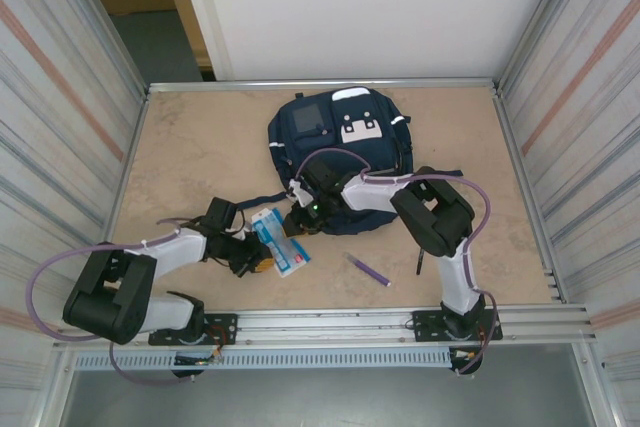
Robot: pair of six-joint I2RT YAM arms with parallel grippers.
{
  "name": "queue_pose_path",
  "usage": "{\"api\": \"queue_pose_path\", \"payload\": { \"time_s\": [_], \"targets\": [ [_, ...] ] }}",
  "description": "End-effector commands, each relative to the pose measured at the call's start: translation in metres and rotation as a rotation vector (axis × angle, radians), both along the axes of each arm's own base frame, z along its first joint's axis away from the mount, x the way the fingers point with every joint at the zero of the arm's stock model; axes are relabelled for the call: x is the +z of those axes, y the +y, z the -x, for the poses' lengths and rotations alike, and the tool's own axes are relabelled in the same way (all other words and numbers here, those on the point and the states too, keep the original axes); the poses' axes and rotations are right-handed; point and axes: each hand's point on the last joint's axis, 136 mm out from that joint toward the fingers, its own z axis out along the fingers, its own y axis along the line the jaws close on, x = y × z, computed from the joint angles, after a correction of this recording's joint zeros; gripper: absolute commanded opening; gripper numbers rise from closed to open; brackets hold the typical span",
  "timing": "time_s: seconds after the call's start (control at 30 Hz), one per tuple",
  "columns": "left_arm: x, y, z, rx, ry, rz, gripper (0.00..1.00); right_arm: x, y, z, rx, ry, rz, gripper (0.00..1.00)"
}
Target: Pack books, pencil case, and school supplies into a backpack
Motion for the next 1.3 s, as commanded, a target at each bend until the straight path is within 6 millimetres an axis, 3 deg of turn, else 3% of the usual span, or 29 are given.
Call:
{"api": "queue_pose_path", "payload": {
  "time_s": [0.0, 0.13, 0.27, 0.5, 0.57, 0.7, 0.8, 0.97, 1.13, 1.27],
  "targets": [
    [-0.023, 0.010, 0.003, -0.024, -0.022, -0.078, 0.10, -0.019, -0.005, 0.013, 0.041, 0.037, 0.053, 0.30],
    [-0.027, 0.011, 0.004, -0.028, -0.014, -0.084, 0.10, -0.023, -0.002, 0.019, 0.062, 0.041, 0.062, 0.31],
    [-0.027, 0.010, 0.003, -0.030, -0.015, -0.082, 0.10, -0.026, -0.002, 0.022, 0.074, 0.041, 0.072, 0.12],
    [-0.012, 0.015, -0.004, -0.020, -0.066, -0.084, 0.11, -0.001, 0.000, 0.020, 0.071, -0.006, 0.003, 0.00],
    [-0.002, 0.014, -0.007, -0.007, -0.078, -0.063, 0.14, 0.013, 0.000, 0.017, 0.062, -0.042, -0.008, 0.00],
    [0.047, 0.006, -0.031, -0.022, -0.259, -0.008, 0.36, 0.052, -0.014, -0.007, -0.002, -0.191, -0.016, 0.00],
    [0.085, 0.012, -0.051, -0.030, -0.424, -0.066, 0.50, 0.092, -0.044, -0.038, -0.117, -0.318, -0.020, 0.00],
    [0.134, 0.005, -0.093, -0.003, -0.617, -0.075, 0.56, 0.151, -0.121, -0.090, -0.371, -0.509, -0.004, 0.00],
    [0.153, -0.031, -0.129, 0.005, -0.681, -0.063, 0.61, 0.184, -0.208, -0.118, -0.647, -0.646, 0.080, 0.00],
    [0.151, -0.064, -0.154, -0.042, -0.647, -0.058, 0.63, 0.195, -0.263, -0.121, -0.834, -0.663, 0.101, 0.00]
  ]
}}
